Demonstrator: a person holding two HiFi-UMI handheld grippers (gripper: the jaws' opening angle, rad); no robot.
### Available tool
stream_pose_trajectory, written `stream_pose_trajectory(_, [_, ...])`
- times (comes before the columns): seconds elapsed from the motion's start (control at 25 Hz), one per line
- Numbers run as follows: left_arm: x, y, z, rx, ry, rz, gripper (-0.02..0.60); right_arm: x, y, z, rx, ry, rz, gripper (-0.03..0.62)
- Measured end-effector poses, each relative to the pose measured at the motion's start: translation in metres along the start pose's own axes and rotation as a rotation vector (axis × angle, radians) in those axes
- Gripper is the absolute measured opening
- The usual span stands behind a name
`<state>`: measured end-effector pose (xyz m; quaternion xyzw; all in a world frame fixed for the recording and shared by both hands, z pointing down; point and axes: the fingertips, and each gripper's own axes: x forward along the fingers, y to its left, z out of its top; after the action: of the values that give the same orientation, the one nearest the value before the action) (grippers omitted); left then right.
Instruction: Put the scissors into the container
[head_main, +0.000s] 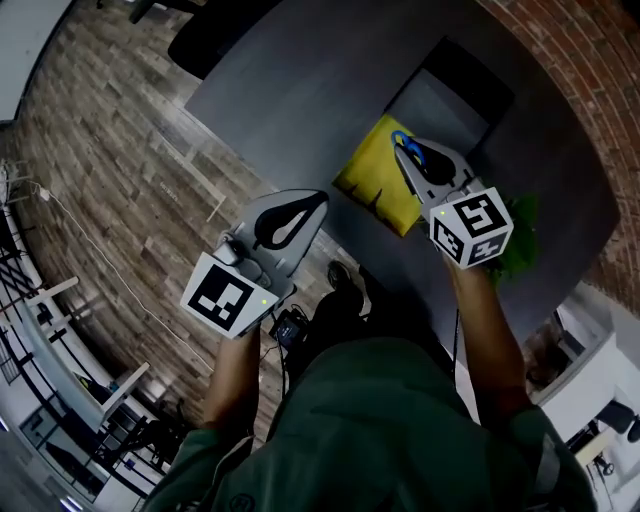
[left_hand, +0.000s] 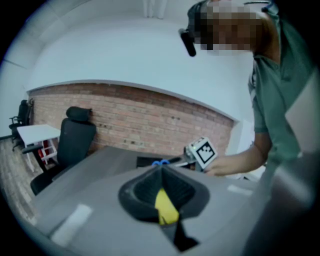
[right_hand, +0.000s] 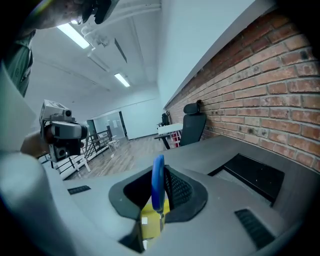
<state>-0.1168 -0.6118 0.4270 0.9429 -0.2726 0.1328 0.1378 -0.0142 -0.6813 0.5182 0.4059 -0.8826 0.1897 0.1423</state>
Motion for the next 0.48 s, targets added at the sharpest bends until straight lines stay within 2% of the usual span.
stream_pose_trajectory(0.48, [0.01, 0.025, -0.026, -0.021, 0.014, 0.009, 0.003, 0.039, -0.023, -0.049, -0.075, 0.105, -0.043, 0.048])
